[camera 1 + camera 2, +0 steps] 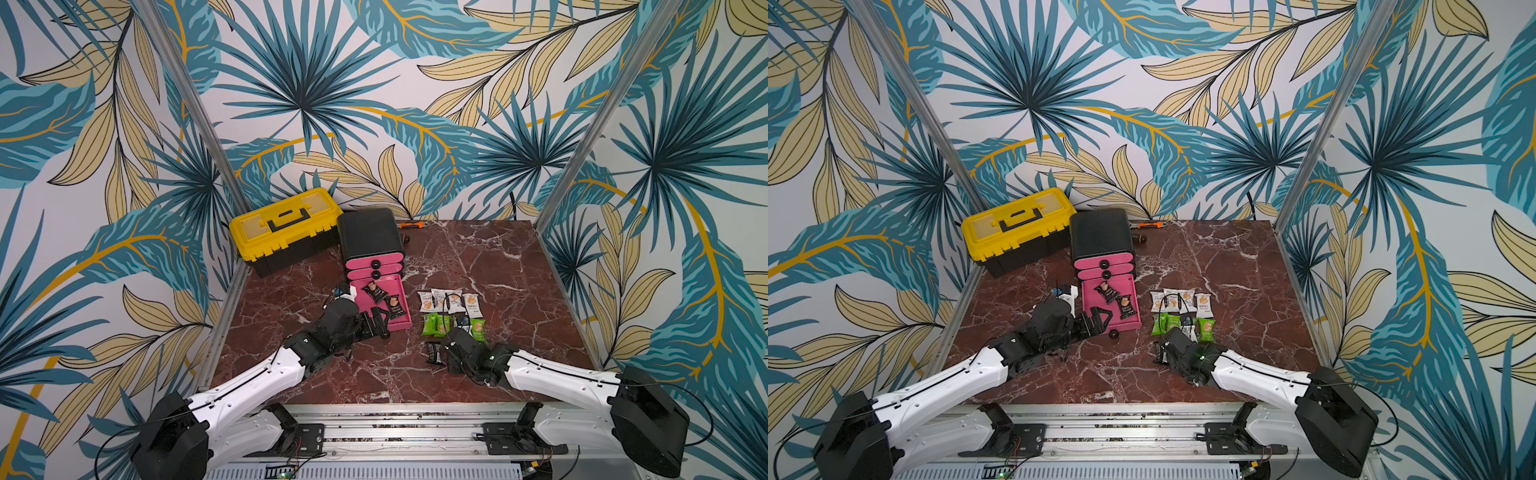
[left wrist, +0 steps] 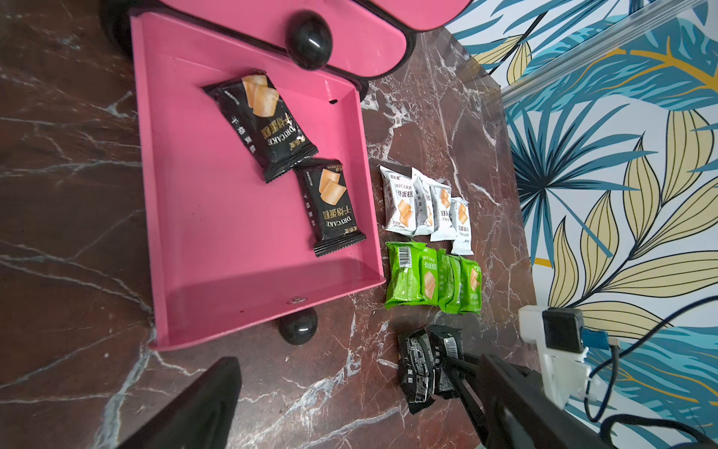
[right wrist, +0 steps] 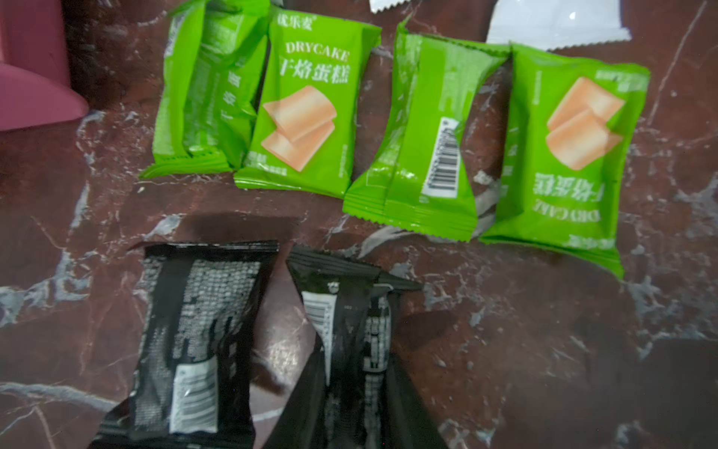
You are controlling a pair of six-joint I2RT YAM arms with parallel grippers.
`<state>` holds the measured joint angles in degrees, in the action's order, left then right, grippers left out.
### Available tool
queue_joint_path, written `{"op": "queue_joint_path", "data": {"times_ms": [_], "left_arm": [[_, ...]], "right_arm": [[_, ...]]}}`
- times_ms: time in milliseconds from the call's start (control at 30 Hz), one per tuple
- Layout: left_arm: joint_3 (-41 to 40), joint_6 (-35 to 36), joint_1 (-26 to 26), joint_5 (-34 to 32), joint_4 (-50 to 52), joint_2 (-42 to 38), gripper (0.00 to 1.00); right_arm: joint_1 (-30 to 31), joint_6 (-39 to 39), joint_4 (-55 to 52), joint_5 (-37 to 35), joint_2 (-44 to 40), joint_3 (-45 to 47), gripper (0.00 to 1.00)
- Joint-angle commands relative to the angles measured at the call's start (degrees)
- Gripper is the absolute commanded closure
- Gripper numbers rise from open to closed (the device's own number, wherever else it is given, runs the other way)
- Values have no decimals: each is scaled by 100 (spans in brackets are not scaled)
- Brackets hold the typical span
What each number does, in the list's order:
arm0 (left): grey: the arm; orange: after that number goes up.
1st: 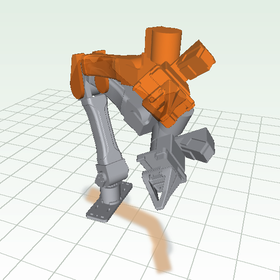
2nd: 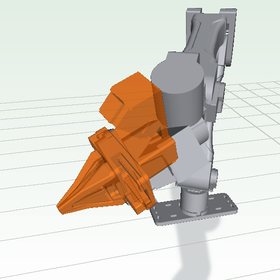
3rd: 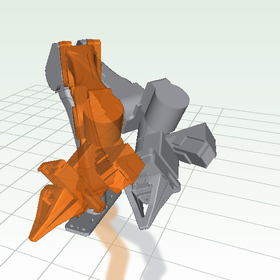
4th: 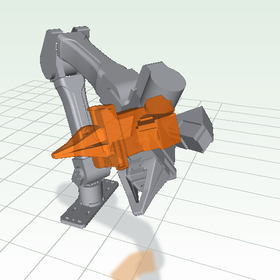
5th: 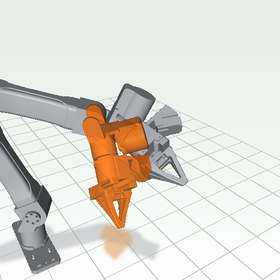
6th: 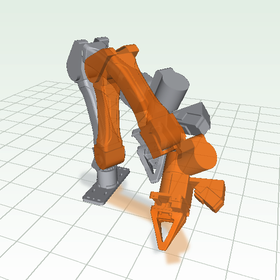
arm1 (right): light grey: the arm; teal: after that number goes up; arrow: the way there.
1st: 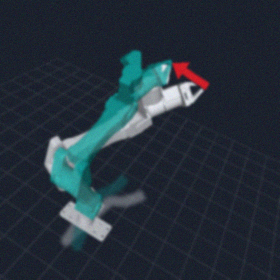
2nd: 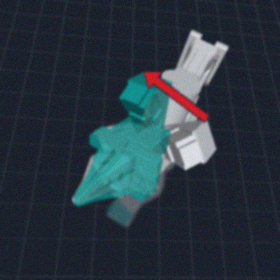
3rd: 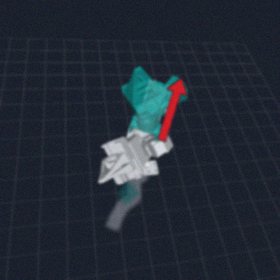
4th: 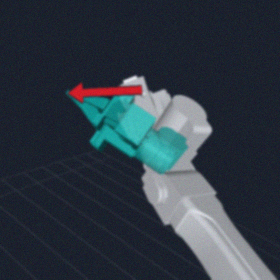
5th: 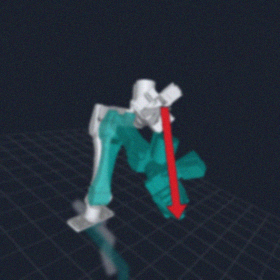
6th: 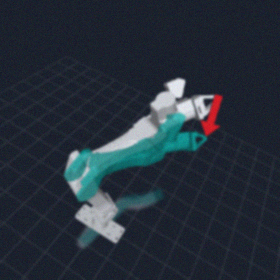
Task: Take the cookies out of the drawer
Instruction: Place the cookie at the center of the board.
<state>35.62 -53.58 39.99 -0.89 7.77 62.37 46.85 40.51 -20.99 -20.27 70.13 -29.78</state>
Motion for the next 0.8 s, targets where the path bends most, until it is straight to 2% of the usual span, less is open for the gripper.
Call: {"op": "queue_joint_path", "data": {"times_ms": [0,167,267,333,400,600,767], "left_arm": [[38,25,10,-200,127,-160,0],[7,47,10,-582,338,-341,0],[-37,57,12,-810,367,-480,0],[-37,138,1,-947,402,-604,0],[12,250,-28,-1051,507,-711,0],[-113,286,-467,-821,756,-937,0],[-354,200,-744,-676,886,-1337,0]], "right_arm": [[-12,98,413,117,168,51,89],[-14,180,544,154,308,51,83],[-10,279,509,129,235,51,72],[-9,308,508,184,120,51,56],[-9,334,436,192,-33,25,49],[-4,575,465,133,-615,103,37],[8,654,499,118,-901,87,34]]}}
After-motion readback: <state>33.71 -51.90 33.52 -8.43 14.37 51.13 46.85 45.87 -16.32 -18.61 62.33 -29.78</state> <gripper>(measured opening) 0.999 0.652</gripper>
